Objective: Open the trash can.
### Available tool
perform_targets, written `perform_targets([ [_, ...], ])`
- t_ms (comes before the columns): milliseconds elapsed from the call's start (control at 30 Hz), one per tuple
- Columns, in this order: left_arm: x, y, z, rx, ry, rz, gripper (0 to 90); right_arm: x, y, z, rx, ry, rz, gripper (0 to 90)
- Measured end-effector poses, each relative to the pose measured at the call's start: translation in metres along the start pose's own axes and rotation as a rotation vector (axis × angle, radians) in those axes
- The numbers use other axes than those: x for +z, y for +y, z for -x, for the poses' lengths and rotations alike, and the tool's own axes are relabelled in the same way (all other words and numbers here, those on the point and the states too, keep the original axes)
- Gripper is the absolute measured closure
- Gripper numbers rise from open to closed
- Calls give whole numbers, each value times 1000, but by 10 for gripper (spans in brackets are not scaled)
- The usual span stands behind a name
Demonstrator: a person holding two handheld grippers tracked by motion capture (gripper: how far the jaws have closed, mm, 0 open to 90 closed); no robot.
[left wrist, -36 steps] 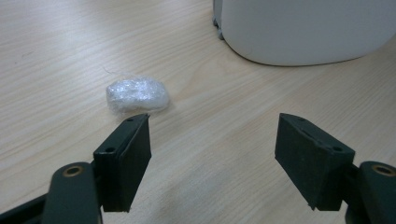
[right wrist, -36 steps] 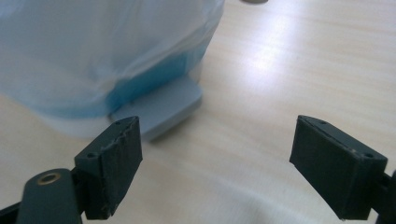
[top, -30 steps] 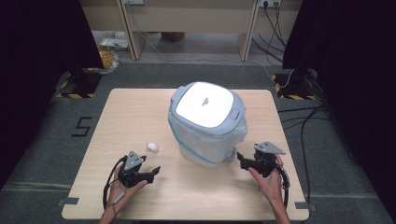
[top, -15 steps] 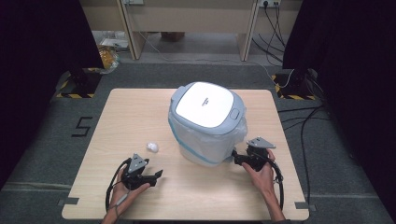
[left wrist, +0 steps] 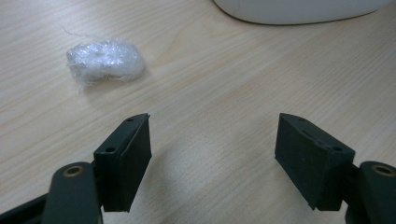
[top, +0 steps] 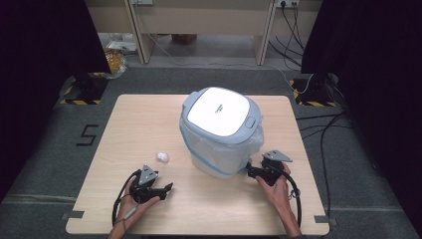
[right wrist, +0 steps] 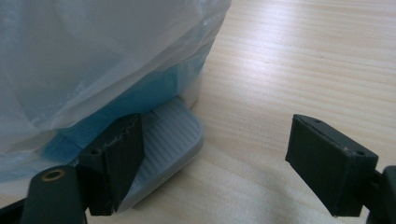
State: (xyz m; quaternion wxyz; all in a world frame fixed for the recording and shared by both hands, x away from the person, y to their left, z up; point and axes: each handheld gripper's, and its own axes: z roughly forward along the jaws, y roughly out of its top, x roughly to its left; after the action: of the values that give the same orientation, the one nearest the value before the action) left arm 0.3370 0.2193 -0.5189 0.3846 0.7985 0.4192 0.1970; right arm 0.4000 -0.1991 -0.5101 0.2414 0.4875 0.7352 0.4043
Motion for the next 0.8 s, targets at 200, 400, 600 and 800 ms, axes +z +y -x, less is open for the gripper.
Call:
perform_targets([
  [200,0,-2,-3,3,4,-10,264,-7,-4,-9,-13,-40,7,202],
  [400,-1,-5,-7,-5,9,-18,264,-11,-8,-16,-8,-75,15,202],
  [600,-3,-8,-12,-16,15,-27,259,-12,-10,-16,1,-73,15,202],
  [800,-3,-8,-14,-23,16,-25,255,-11,-12,-17,-12,-75,13,202],
])
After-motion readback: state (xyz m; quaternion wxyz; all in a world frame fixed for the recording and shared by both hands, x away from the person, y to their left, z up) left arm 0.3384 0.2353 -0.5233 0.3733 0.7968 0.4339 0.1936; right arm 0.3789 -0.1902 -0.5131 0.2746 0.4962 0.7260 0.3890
